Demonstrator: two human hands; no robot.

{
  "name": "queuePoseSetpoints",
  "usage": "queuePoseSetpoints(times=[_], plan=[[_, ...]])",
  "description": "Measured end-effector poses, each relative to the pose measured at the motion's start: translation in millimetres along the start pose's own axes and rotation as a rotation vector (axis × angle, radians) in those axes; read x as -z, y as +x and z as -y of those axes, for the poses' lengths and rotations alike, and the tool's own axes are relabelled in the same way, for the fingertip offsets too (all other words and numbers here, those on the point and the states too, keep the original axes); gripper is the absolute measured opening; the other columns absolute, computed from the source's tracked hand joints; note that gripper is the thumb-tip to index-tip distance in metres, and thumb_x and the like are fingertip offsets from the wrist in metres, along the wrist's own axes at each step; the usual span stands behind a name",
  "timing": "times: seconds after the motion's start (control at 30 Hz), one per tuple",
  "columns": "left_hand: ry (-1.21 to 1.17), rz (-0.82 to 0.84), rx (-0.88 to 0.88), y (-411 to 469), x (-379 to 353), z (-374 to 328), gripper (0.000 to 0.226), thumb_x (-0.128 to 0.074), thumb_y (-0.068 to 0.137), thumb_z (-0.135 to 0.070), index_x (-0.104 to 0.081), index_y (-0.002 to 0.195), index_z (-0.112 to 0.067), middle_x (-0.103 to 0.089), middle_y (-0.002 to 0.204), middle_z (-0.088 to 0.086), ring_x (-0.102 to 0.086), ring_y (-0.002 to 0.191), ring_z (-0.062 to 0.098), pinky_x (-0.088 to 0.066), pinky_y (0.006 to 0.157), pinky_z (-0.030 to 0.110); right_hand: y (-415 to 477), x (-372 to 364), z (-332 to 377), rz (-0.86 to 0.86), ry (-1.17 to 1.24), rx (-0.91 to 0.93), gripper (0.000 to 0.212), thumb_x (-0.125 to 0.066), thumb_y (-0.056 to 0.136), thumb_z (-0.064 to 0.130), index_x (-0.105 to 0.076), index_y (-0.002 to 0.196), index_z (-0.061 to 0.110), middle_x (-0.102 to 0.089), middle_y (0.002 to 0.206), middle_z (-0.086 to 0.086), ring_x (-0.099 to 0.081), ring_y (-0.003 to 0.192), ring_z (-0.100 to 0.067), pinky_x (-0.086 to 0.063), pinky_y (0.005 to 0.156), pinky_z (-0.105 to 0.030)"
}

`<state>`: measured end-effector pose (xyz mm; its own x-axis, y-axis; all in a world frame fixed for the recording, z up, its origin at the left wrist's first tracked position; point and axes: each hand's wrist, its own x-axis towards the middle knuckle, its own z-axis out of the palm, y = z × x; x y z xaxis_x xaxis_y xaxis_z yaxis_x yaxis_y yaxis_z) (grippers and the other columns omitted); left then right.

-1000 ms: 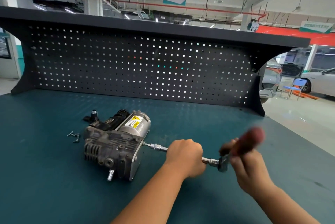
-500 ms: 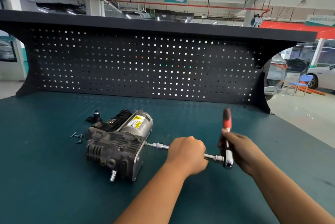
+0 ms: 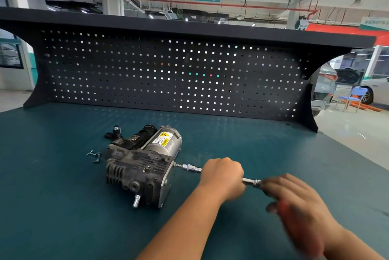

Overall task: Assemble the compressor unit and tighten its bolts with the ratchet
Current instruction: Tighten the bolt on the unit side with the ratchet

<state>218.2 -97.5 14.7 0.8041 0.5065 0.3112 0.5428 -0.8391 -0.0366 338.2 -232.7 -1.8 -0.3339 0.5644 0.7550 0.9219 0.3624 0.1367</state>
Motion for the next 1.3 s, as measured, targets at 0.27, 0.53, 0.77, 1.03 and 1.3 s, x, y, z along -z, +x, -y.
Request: queuePoseSetpoints(times=[0.27,0.53,0.77,1.03,1.3], plan=[[-0.02,-0.022,0.017,0,-2,3,0.014,-0.051,0.083,-0.026,-0.052,0.071,-0.02,-0.056,0.071,0.007,-0.043,0.064,0.03,-0.027,0.055,0.028,70,-6,-41,0.056,0.531,-1.117,0.031,-0.05,0.097,0.023,-0.057,0.077,0.001,-0.068,0.056,-0.009,-0.065,0.05,-0.021,-0.048,0.054,-0.03],[-0.015,-0.002,0.042,-3,0,-1,0.015,-0.05,0.084,-0.027,-0.052,0.072,-0.02,-0.06,0.078,0.007,-0.043,0.065,0.029,-0.028,0.056,0.028,76,-17,-41,-0.005,0.404,-1.178,0.039,-0.04,0.099,0.027,-0.05,0.069,0.004,-0.062,0.045,-0.012,-0.056,0.048,-0.026,-0.039,0.051,-0.027],[0.003,-0.1,-0.055,-6,6,-16,0.022,-0.052,0.086,-0.029,-0.066,0.078,-0.014,-0.068,0.079,0.007,-0.061,0.074,0.031,-0.029,0.057,0.028,61,19,-20,-0.147,0.407,-1.085,0.047,-0.049,0.096,0.034,-0.048,0.055,0.009,-0.062,0.046,-0.008,-0.062,0.053,-0.027,-0.043,0.055,-0.03],[-0.147,-0.18,-0.376,-12,2,-57,0.039,-0.051,0.092,-0.045,-0.048,0.1,-0.006,-0.062,0.099,0.014,-0.056,0.091,0.035,-0.032,0.07,0.039,35,56,-13,-0.35,0.4,-1.248,0.047,-0.045,0.096,0.037,-0.047,0.062,0.005,-0.046,0.035,-0.004,-0.043,0.029,-0.017,-0.037,0.041,-0.024],[-0.116,-0.006,-0.332,-34,-19,-28,0.027,-0.048,0.094,-0.031,-0.048,0.111,-0.01,-0.052,0.107,0.015,-0.05,0.104,0.035,-0.043,0.076,0.045,0,7,-20,-0.239,0.797,-1.617,0.02,-0.05,0.094,0.009,-0.05,0.076,0.001,-0.048,0.046,-0.009,-0.048,0.033,-0.021,-0.043,0.048,-0.03]])
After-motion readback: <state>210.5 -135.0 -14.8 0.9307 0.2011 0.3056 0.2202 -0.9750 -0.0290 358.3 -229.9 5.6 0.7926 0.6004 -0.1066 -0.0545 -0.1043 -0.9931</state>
